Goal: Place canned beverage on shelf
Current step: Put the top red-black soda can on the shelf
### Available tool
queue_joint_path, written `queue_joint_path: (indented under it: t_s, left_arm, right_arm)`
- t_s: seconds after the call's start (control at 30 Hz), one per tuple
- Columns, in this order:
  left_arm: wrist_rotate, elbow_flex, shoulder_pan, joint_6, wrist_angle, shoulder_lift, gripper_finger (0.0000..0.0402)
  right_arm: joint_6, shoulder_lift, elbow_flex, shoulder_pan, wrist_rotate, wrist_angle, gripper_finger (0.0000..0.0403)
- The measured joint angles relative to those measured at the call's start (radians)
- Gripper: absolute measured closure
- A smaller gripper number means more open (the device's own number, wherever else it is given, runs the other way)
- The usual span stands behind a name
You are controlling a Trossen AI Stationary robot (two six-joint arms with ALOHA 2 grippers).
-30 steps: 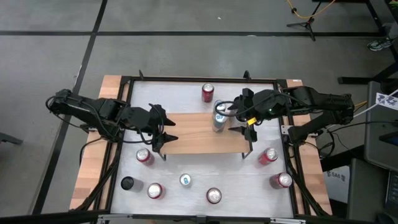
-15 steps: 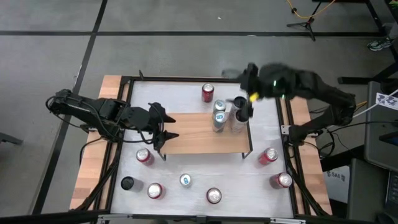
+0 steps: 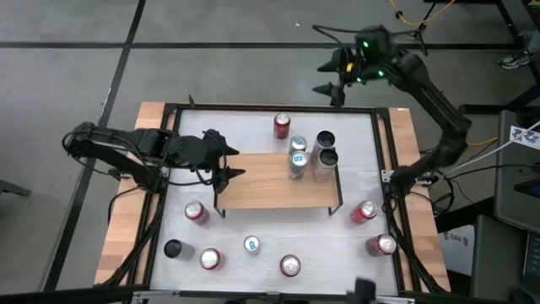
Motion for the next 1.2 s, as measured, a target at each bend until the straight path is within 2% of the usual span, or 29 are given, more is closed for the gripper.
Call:
queue_joint_path:
  t_s: [0.23, 0.43, 0.7, 0.83, 1.07, 1.2]
  left_arm:
    - [0.011, 0.0, 0.074, 0.001, -0.001, 0.0, 0.0095]
    - [0.012, 0.0, 0.138, 0.056, -0.002, 0.0, 0.0095]
    - [0.013, 0.0, 0.185, 0.105, -0.009, 0.0, 0.0095]
    - [0.013, 0.0, 0.192, 0.106, -0.009, 0.0, 0.0095]
    - [0.013, 0.0, 0.192, 0.106, -0.01, 0.0, 0.0095]
    - [0.014, 0.0, 0.192, 0.106, -0.012, 0.0, 0.0095]
  right_arm:
    - [-0.038, 0.137, 0.0, -0.086, -0.07, 0.001, 0.0063]
    - [-0.04, 0.227, -0.001, -0.065, -0.119, 0.016, 0.0063]
    - [-0.039, 0.296, -0.001, 0.001, -0.112, 0.078, 0.0063]
    - [-0.039, 0.323, -0.001, 0.043, -0.075, 0.101, 0.0063]
    - [-0.04, 0.355, -0.001, 0.108, 0.081, 0.14, 0.0063]
    - [-0.039, 0.377, -0.001, 0.121, 0.093, 0.134, 0.0063]
